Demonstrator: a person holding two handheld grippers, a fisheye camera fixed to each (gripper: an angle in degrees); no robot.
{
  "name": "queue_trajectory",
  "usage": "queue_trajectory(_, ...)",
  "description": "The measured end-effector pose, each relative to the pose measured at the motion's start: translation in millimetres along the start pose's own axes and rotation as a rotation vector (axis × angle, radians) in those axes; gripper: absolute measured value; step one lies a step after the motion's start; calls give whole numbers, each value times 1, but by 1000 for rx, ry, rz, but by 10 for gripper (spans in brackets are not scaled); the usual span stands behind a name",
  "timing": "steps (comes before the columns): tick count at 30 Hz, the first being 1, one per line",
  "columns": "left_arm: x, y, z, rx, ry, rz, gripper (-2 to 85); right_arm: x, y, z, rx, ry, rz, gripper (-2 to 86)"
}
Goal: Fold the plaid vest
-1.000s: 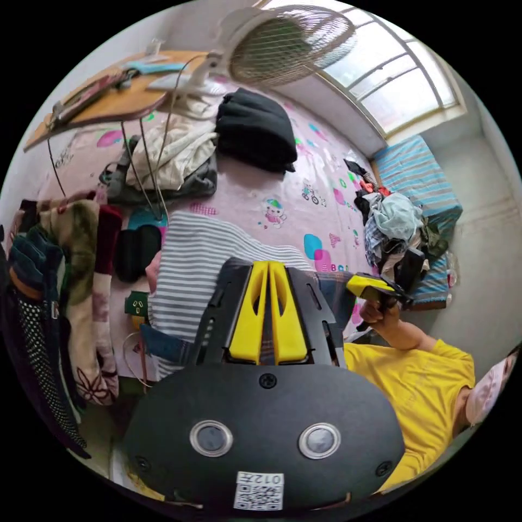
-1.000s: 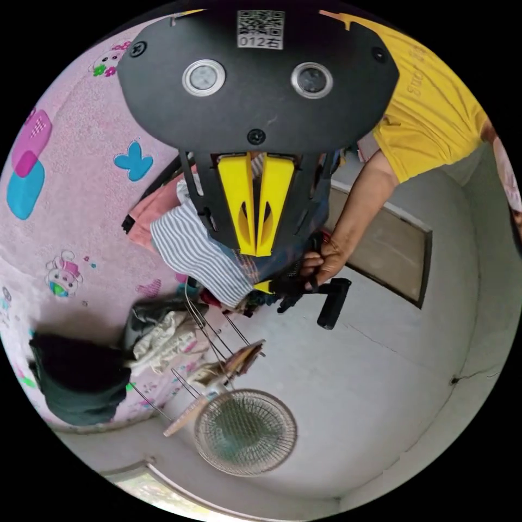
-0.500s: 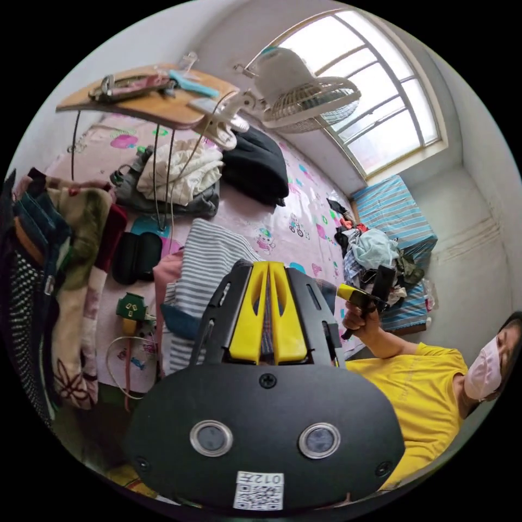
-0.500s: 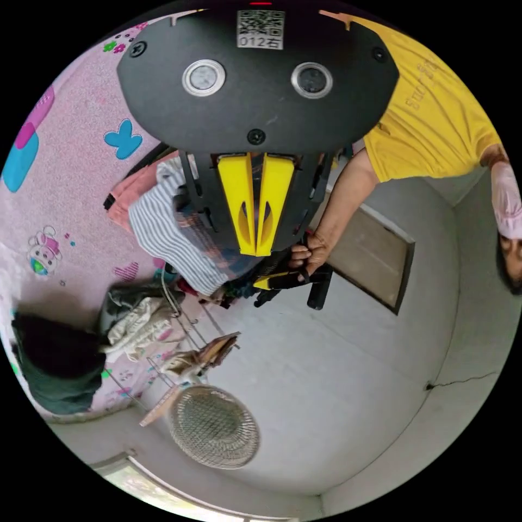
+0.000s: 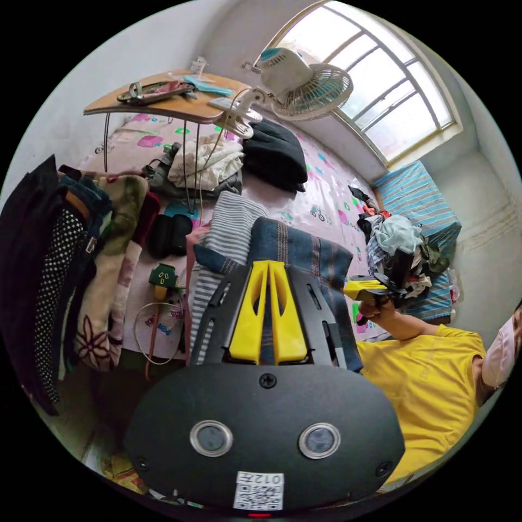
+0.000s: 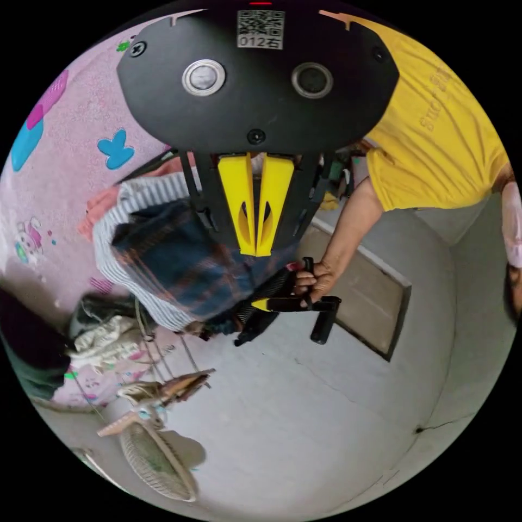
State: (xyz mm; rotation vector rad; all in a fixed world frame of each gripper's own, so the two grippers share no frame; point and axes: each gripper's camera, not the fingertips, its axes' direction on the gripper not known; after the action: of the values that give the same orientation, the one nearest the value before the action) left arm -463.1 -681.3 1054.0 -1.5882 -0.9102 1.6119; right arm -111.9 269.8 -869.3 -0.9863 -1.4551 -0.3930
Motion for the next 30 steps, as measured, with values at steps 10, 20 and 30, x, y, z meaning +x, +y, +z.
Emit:
queue_trajectory(10,20,101,12,-85,48,-66,2,-63,78,88,-443,-172,-307,6)
queue_trajectory(20,74,147,-7,73,102,-90,4,-92,131,73,-328,-63,-508,4)
queue_trajectory(30,145,198,-7,134,106,-226,4,-67,195,90,-374,15,-475,0)
